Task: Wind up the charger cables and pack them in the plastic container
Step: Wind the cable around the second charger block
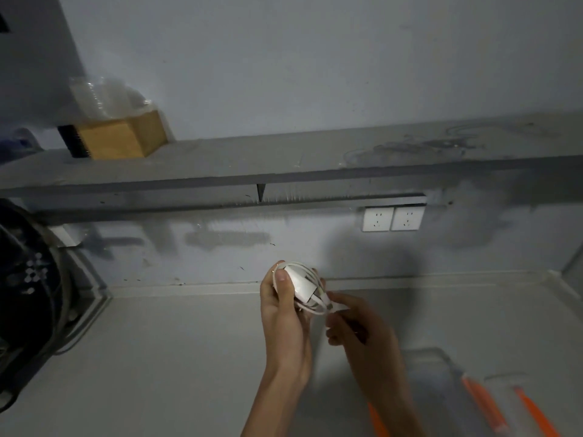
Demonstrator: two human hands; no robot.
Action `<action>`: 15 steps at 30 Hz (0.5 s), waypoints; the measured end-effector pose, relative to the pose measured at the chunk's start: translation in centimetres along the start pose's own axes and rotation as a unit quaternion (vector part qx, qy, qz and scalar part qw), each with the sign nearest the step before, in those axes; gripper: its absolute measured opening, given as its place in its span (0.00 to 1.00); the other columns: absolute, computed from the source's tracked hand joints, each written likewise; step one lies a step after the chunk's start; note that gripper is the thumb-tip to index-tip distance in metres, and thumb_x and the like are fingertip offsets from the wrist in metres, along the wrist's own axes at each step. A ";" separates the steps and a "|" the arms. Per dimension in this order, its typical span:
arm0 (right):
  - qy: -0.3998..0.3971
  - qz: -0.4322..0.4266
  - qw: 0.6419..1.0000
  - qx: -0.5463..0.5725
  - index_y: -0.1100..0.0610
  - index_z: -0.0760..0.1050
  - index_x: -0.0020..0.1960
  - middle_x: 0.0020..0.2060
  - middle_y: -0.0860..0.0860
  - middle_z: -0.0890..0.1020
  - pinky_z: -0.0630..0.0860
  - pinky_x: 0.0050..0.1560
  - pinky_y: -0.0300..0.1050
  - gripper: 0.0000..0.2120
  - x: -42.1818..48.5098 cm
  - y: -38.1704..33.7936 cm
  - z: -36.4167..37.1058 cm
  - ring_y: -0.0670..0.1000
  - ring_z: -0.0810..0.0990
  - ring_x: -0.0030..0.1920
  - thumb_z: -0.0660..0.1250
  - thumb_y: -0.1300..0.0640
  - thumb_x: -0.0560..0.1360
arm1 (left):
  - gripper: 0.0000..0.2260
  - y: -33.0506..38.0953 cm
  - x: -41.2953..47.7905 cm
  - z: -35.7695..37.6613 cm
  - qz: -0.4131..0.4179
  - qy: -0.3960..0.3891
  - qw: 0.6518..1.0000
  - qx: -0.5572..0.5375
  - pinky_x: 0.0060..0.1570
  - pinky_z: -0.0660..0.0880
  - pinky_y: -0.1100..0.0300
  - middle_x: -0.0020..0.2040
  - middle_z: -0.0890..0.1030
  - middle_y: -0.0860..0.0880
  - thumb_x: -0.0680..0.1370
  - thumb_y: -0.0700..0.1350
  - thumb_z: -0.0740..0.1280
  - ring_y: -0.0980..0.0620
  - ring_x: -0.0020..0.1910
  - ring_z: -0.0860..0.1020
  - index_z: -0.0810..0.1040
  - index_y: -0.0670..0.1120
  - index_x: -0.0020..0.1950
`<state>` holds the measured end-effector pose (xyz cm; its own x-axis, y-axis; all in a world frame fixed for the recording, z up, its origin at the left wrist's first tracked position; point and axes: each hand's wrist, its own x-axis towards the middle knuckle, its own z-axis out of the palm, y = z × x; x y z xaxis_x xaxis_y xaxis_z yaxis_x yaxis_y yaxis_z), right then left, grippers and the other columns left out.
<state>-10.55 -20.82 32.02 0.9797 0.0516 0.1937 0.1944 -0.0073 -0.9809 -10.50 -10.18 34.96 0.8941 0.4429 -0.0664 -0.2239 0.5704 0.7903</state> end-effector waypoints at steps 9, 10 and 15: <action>0.081 0.010 0.995 -0.059 0.45 0.78 0.56 0.45 0.47 0.84 0.82 0.45 0.47 0.13 0.0 1.9 -5.6 0.47 0.83 0.46 0.68 0.60 0.75 | 0.13 -5.1 0.2 0.8 -0.052 -0.028 0.998 0.007 0.44 0.81 0.54 0.50 0.81 0.36 0.81 0.49 0.61 0.47 0.45 0.83 0.71 0.43 0.62; 0.063 0.017 0.995 -0.074 0.45 0.76 0.59 0.49 0.45 0.83 0.81 0.47 0.46 0.15 -0.2 2.1 -6.4 0.45 0.83 0.49 0.69 0.58 0.74 | 0.13 -6.1 0.0 1.1 -0.064 -0.018 0.998 0.001 0.47 0.80 0.53 0.49 0.81 0.39 0.81 0.48 0.61 0.45 0.47 0.82 0.70 0.43 0.62; -0.011 0.025 0.990 -0.140 0.44 0.70 0.68 0.58 0.41 0.78 0.79 0.50 0.36 0.31 -1.3 4.4 -10.9 0.41 0.80 0.55 0.75 0.58 0.69 | 0.16 -11.6 -3.1 2.8 -0.118 -0.014 0.993 -0.014 0.46 0.81 0.53 0.43 0.83 0.44 0.75 0.48 0.66 0.48 0.42 0.83 0.69 0.43 0.59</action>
<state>-10.42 -31.76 27.65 0.9877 0.0656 0.1419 0.1548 -0.2861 -0.9456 -9.58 -20.11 27.71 0.9330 0.2761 -0.2308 -0.0171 0.6746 0.7380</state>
